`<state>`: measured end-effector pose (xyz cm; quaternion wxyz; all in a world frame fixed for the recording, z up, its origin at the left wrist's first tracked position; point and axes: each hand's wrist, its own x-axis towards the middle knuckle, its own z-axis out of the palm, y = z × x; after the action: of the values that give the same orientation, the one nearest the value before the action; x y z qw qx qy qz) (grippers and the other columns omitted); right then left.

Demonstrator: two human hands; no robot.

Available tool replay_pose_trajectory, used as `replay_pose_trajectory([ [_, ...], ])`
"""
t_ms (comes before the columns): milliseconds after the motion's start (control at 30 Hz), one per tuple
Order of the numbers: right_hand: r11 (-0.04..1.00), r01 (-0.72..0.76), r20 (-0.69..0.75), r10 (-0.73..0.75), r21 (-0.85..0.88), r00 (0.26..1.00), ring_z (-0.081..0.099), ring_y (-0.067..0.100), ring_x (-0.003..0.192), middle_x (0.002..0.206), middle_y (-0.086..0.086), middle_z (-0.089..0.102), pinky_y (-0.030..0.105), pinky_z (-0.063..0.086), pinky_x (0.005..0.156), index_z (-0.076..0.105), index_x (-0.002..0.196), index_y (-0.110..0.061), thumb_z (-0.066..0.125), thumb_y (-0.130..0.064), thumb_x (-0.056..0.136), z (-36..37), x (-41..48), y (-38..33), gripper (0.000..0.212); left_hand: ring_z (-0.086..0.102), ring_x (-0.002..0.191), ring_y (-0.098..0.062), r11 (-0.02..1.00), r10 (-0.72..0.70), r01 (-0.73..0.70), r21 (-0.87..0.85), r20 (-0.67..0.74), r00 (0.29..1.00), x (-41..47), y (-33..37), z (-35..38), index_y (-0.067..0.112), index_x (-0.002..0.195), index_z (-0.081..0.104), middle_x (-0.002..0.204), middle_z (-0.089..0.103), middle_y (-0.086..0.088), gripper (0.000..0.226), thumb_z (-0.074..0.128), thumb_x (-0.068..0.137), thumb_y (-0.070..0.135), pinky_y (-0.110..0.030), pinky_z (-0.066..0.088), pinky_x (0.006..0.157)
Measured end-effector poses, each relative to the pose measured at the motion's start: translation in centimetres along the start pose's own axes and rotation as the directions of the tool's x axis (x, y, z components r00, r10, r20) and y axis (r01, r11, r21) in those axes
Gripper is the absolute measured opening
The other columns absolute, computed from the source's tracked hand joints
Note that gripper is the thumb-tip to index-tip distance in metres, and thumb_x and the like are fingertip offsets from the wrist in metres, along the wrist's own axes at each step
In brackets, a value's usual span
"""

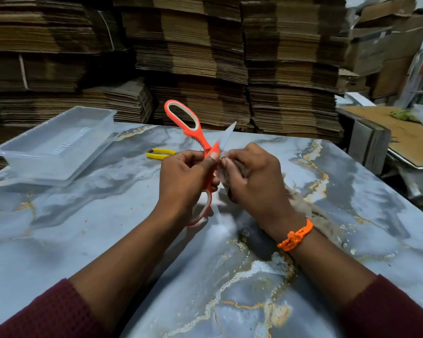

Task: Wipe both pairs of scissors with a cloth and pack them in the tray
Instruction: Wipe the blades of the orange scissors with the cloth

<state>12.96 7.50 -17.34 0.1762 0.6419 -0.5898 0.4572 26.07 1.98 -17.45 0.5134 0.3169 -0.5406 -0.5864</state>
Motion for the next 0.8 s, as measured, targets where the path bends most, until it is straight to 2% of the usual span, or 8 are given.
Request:
replay_pose_trajectory([
  [100,0.991,0.114,0.018,-0.113,-0.070,0.993,0.054,0.024,0.065,0.078,0.011,0.055,0.034,0.044,0.059,0.073,0.092,-0.002,0.066,-0.006,0.095,-0.5,-0.1,-0.3,0.009,0.061,0.046,-0.015,1.000,0.009,-0.009,0.012,-0.012,1.000,-0.2,0.3,0.0,-0.001,0.090,0.075,0.064,0.069,-0.009,0.020,0.074,0.093,0.019,-0.024,0.052,0.046],
  [167,0.948,0.281,0.148,-0.260,-0.147,0.954,0.051,0.026,0.064,0.080,0.014,0.053,0.036,0.043,0.055,0.071,0.100,0.002,0.066,-0.001,0.095,-0.9,-0.6,-0.3,0.008,0.061,0.046,-0.016,1.000,-0.013,0.014,0.013,-0.017,1.000,-0.1,0.4,-0.3,-0.002,0.091,0.074,0.066,0.069,-0.012,0.020,0.074,0.093,0.017,-0.026,0.053,0.047],
  [233,0.915,0.370,0.264,-0.321,-0.161,0.910,0.046,0.022,0.066,0.081,0.014,0.052,0.035,0.041,0.053,0.070,0.106,0.003,0.068,0.001,0.094,-0.9,-0.9,-0.1,0.013,0.061,0.045,-0.017,0.999,-0.052,0.052,0.006,-0.018,0.998,-0.1,0.3,-0.6,0.000,0.086,0.073,0.063,0.068,-0.011,0.016,0.074,0.093,0.014,-0.027,0.053,0.047],
  [333,0.923,0.368,0.347,-0.309,-0.116,0.885,0.038,0.016,0.067,0.081,0.012,0.052,0.033,0.040,0.052,0.070,0.103,0.000,0.070,-0.003,0.093,-1.2,-0.4,0.2,0.010,0.060,0.043,-0.016,0.997,-0.083,0.083,0.003,-0.015,0.996,0.1,0.1,-0.6,0.001,0.081,0.071,0.059,0.066,-0.009,0.015,0.073,0.093,0.011,-0.028,0.052,0.047],
  [433,0.900,0.405,0.409,-0.314,-0.158,0.857,0.050,0.026,0.066,0.082,0.011,0.054,0.037,0.046,0.051,0.072,0.097,-0.003,0.072,-0.008,0.092,-2.3,-0.5,0.9,0.006,0.059,0.045,-0.015,0.999,-0.034,0.034,0.026,-0.025,0.999,0.2,0.1,-0.7,-0.003,0.087,0.072,0.058,0.068,-0.007,0.019,0.074,0.093,0.015,-0.027,0.051,0.047],
  [600,0.951,0.287,0.199,-0.261,-0.117,0.945,0.056,0.025,0.072,0.086,0.012,0.059,0.036,0.047,0.058,0.074,0.104,-0.003,0.057,-0.019,0.100,-3.2,-0.2,0.6,0.023,0.062,0.048,-0.016,0.999,0.013,-0.013,0.049,0.001,1.000,-0.1,0.0,-0.3,0.004,0.085,0.073,0.065,0.070,-0.011,0.017,0.074,0.093,0.018,-0.028,0.054,0.049],
  [700,0.949,0.298,0.237,-0.266,-0.107,0.934,0.054,0.027,0.074,0.084,0.014,0.058,0.038,0.046,0.058,0.073,0.104,-0.002,0.063,-0.012,0.097,-1.8,-0.2,0.0,0.016,0.062,0.046,-0.015,0.999,-0.001,0.001,0.051,-0.005,1.000,0.1,-0.2,-0.4,0.005,0.082,0.072,0.065,0.069,-0.012,0.016,0.073,0.093,0.017,-0.027,0.053,0.047],
  [800,0.953,0.296,0.332,-0.257,-0.072,0.908,0.054,0.027,0.075,0.083,0.013,0.055,0.032,0.042,0.058,0.074,0.104,-0.005,0.064,-0.012,0.095,-1.4,-0.8,0.6,0.015,0.058,0.044,-0.016,0.998,-0.068,0.068,0.014,-0.002,0.998,0.0,-0.3,-0.6,0.000,0.083,0.071,0.065,0.067,-0.013,0.018,0.073,0.094,0.015,-0.027,0.050,0.046],
])
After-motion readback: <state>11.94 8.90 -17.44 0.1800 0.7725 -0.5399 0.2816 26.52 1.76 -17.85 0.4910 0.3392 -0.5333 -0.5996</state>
